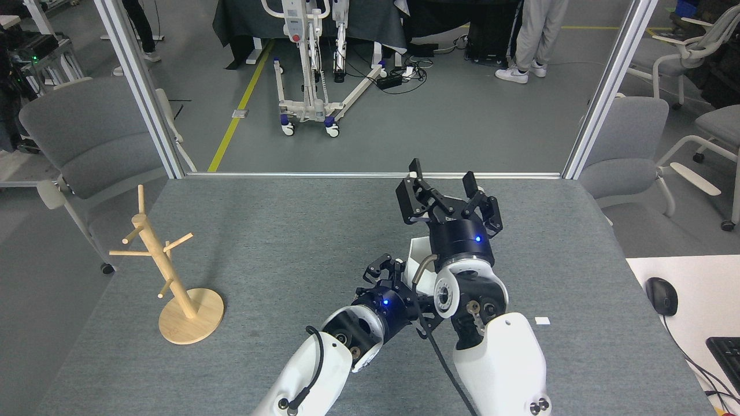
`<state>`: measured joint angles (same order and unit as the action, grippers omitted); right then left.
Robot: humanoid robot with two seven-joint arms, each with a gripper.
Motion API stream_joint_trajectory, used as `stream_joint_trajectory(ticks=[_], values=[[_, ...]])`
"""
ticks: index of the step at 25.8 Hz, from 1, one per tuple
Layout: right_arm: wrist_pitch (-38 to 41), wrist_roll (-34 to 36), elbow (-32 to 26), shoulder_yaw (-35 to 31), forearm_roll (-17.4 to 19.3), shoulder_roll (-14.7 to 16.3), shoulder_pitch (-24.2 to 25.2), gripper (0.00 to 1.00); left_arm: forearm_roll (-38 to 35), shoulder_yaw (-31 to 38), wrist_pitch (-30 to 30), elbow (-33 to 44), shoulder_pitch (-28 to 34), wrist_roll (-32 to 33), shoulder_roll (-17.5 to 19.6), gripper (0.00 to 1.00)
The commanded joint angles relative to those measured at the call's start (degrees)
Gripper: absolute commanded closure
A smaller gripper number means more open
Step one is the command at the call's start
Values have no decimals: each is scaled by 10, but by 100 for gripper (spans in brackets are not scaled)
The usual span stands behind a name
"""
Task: Hang cup on storage rack
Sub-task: 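Open the right gripper and withdraw it, leaving the cup in the left, then carry the cup with the left gripper past the wooden stand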
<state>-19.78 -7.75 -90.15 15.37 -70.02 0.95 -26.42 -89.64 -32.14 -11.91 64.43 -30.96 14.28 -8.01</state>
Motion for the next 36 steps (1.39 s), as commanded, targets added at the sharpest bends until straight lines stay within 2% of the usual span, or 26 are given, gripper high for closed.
stream_joint_trajectory(ticks=[1, 3, 5, 7, 10, 12, 15, 17, 20, 24, 27, 30, 33, 36], values=[[31, 89, 25, -74, 10, 4, -2, 0, -3, 2, 2, 6, 19, 0, 0, 100], [76, 133, 54, -133, 10, 11, 0, 1, -4, 9, 9, 50, 41, 0, 8, 100], [136, 176, 90, -194, 10, 35, 1, 1, -6, 25, 11, 103, 77, 4, 22, 100], [207, 204, 131, -253, 8, 60, 2, 0, -11, 33, 11, 155, 107, 5, 52, 100], [305, 207, 185, -289, -10, 99, 12, 0, -11, 60, 6, 239, 160, -1, 104, 100], [336, 207, 202, -299, -56, 117, 31, 0, -11, 83, -1, 287, 189, -2, 123, 100], [353, 205, 214, -315, -145, 116, 54, 0, -11, 117, -13, 337, 226, -13, 162, 100], [374, 205, 214, -316, -159, 117, 77, 0, -11, 140, -13, 342, 250, -41, 180, 100], [399, 203, 206, -316, -160, 115, 116, 0, -11, 175, -14, 346, 288, -89, 210, 100], [397, 187, 178, -308, -158, 121, 154, 0, -11, 212, -15, 346, 310, -122, 242, 100], [400, 126, 131, -307, -156, 115, 192, 0, -11, 254, -16, 346, 324, -133, 242, 100], [396, 58, 52, -307, -144, 96, 218, 0, -11, 292, -27, 346, 337, -134, 243, 100], [393, 51, 2, -307, -121, 86, 240, 0, -11, 335, -66, 346, 346, -135, 242, 100], [379, 50, 2, -301, -122, 72, 243, 0, -10, 375, -107, 346, 349, -135, 237, 100]])
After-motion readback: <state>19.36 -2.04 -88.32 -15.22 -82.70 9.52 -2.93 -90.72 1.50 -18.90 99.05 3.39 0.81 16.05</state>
